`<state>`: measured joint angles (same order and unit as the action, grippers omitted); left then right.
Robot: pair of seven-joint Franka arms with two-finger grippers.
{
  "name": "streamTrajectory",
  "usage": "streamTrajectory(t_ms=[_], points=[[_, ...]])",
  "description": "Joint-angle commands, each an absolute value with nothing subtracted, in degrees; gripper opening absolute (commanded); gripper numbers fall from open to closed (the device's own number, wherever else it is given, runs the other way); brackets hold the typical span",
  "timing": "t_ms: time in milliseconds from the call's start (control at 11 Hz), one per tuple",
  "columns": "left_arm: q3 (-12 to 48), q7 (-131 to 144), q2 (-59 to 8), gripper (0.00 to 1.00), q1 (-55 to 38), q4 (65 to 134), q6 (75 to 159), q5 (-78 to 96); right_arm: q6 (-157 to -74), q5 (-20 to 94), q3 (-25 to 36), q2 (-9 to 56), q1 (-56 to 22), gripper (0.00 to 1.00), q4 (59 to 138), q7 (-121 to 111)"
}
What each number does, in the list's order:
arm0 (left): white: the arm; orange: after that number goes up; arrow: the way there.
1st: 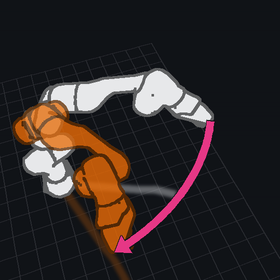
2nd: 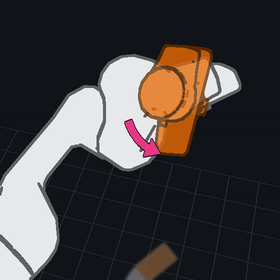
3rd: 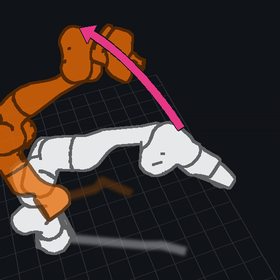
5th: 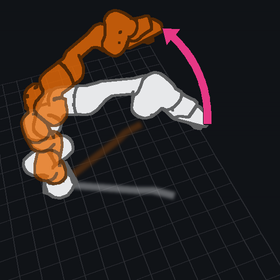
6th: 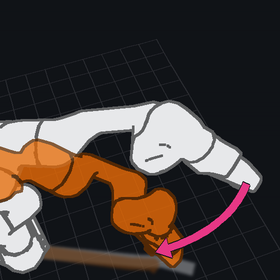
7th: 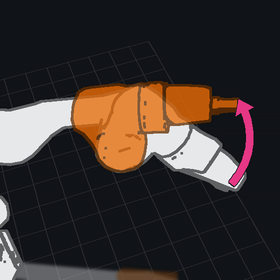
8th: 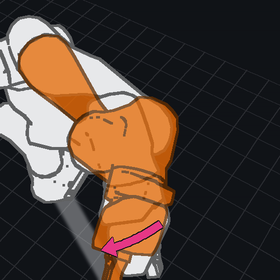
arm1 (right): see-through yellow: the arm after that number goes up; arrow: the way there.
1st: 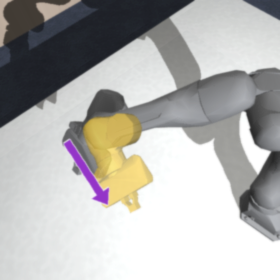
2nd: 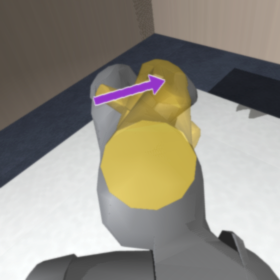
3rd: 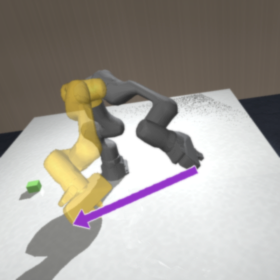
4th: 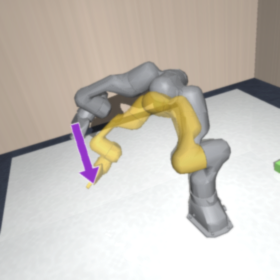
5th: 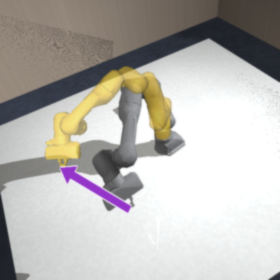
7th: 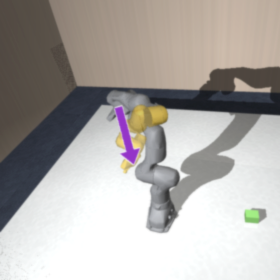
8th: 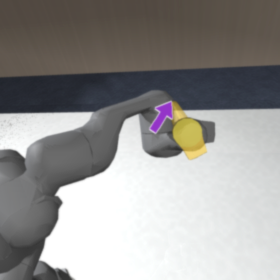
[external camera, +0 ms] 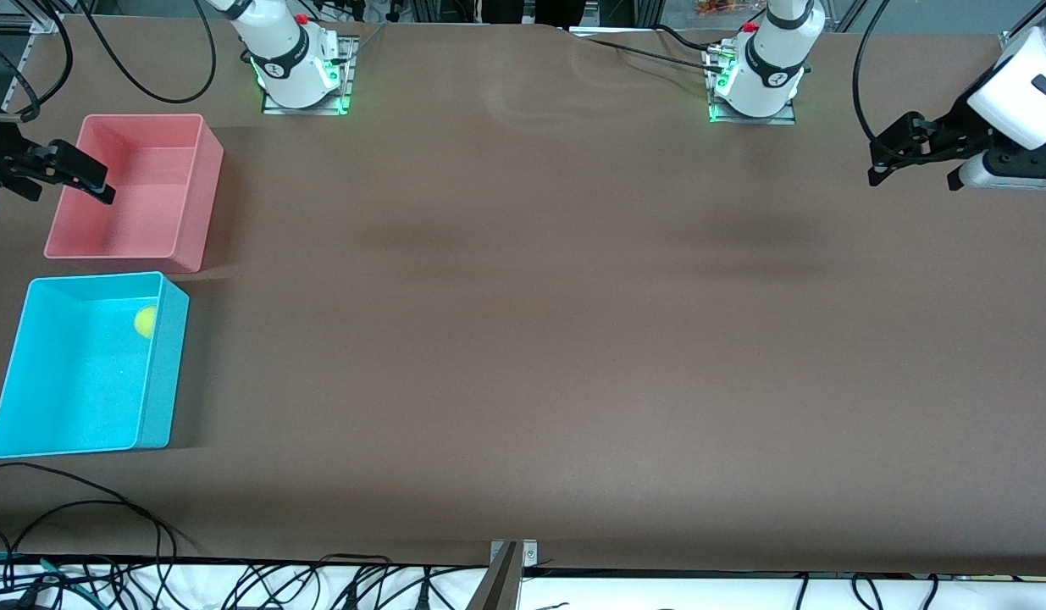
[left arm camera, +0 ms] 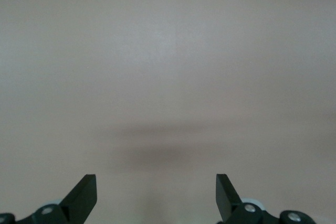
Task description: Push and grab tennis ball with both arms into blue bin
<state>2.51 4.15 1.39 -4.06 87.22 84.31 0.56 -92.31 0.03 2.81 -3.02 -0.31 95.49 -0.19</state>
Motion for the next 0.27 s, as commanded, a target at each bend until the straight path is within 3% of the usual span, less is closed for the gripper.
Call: streamTrajectory(t_ms=[0,183], points=[[2.2,4.75,0.26,1.0,-4.57,84.81,82.71,0.62,-88.43,-0.79,3.16,-2.73,-0.88,1.0,93.0,0.26],[2.11,4.66,0.26,1.0,-4.4,84.82,82.71,0.7,-88.07,-0.79,3.16,-2.72,-0.79,1.0,92.81,0.26]])
